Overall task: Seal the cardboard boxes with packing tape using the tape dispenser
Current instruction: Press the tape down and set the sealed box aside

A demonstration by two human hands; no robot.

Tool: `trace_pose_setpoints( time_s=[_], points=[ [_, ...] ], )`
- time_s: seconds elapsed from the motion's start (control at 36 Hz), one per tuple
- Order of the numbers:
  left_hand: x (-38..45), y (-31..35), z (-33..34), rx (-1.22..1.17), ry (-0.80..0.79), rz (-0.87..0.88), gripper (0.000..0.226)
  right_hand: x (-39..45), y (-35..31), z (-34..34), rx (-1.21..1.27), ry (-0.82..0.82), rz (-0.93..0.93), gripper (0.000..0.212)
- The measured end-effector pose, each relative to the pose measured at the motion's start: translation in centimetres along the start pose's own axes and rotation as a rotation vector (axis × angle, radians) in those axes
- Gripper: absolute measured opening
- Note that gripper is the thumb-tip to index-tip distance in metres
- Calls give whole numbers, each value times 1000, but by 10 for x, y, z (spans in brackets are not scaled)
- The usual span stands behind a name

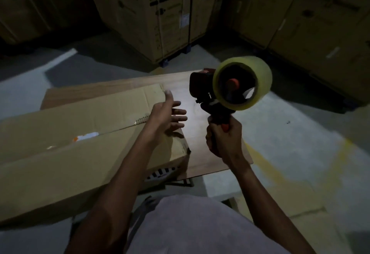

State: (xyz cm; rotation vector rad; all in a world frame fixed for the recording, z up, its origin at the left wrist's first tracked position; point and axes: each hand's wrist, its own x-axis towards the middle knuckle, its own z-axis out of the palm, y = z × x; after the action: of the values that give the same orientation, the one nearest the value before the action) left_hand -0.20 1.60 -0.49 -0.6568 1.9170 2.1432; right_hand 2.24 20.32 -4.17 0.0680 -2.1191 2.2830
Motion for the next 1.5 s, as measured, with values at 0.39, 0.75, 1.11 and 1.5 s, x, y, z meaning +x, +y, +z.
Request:
trace_pose_setpoints(
  time_s=[0.39, 0.75, 1.11, 1.5],
  points=[
    [19, 57, -48, -38, -339, 57, 62, -13, -11, 37, -5, -15, 9, 19],
    [20, 67, -76, -175, -490, -118, 56, -33, -14, 70, -92, 51, -30, 6],
    [18, 57, -94, -487, -636, -367, 24, -44, -19, 78, -54, 67, -8, 7],
    [24, 56, -78, -394, -336, -247, 19, -35, -21, 77, -65, 0, 16, 10]
  ],
)
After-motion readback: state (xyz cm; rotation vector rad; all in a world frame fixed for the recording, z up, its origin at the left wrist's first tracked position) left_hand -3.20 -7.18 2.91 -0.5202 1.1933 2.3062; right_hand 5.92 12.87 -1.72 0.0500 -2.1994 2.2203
